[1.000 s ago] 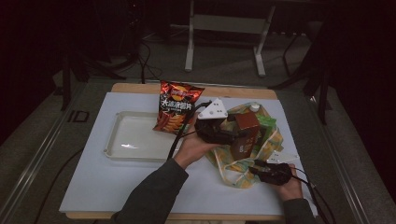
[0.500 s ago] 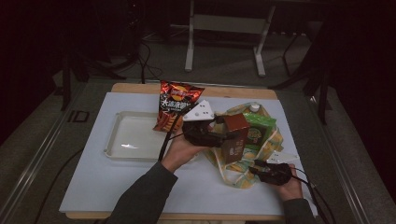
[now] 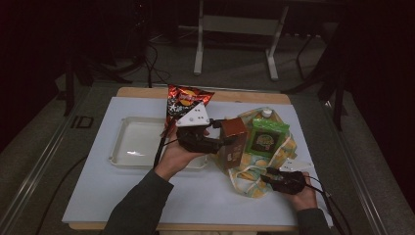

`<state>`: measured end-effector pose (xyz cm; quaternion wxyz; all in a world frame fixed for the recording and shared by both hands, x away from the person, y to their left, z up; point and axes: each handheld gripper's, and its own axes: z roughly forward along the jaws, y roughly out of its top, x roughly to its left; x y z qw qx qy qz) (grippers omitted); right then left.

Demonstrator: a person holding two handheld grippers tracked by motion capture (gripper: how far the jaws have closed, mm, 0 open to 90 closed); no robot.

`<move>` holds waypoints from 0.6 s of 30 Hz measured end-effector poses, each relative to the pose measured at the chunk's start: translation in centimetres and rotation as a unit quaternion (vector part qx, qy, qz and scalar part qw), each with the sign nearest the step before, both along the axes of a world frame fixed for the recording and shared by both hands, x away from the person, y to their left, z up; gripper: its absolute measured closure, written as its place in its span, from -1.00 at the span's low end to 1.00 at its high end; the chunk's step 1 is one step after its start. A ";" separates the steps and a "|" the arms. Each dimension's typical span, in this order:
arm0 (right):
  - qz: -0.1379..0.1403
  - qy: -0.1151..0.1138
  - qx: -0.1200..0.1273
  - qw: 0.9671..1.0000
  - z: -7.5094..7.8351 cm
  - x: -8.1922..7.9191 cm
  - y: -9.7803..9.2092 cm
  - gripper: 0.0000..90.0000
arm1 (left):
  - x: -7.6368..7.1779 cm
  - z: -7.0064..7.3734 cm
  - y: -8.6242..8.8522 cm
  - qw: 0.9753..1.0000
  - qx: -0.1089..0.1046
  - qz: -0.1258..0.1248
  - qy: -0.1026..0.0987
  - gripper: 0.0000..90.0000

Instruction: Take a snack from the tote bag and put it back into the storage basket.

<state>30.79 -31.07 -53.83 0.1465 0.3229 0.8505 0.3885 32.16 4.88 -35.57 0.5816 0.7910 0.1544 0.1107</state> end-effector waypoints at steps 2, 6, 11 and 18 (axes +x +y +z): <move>0.000 0.000 0.000 1.000 0.0 0.0 0.0 0.28 | 0.1 -0.1 0.4 1.000 0.004 0.004 -0.001 -0.06; 0.000 0.000 0.000 1.000 0.0 0.0 0.0 0.28 | 0.3 -0.3 1.5 1.000 0.007 0.016 -0.001 -0.06; 0.000 0.000 0.000 1.000 0.0 0.0 0.0 0.28 | 0.7 -0.6 3.1 0.999 0.010 0.034 -0.001 -0.06; 0.000 0.000 0.000 1.000 0.0 0.0 0.0 0.28 | 1.0 -1.0 4.5 0.997 0.035 0.062 -0.009 -0.06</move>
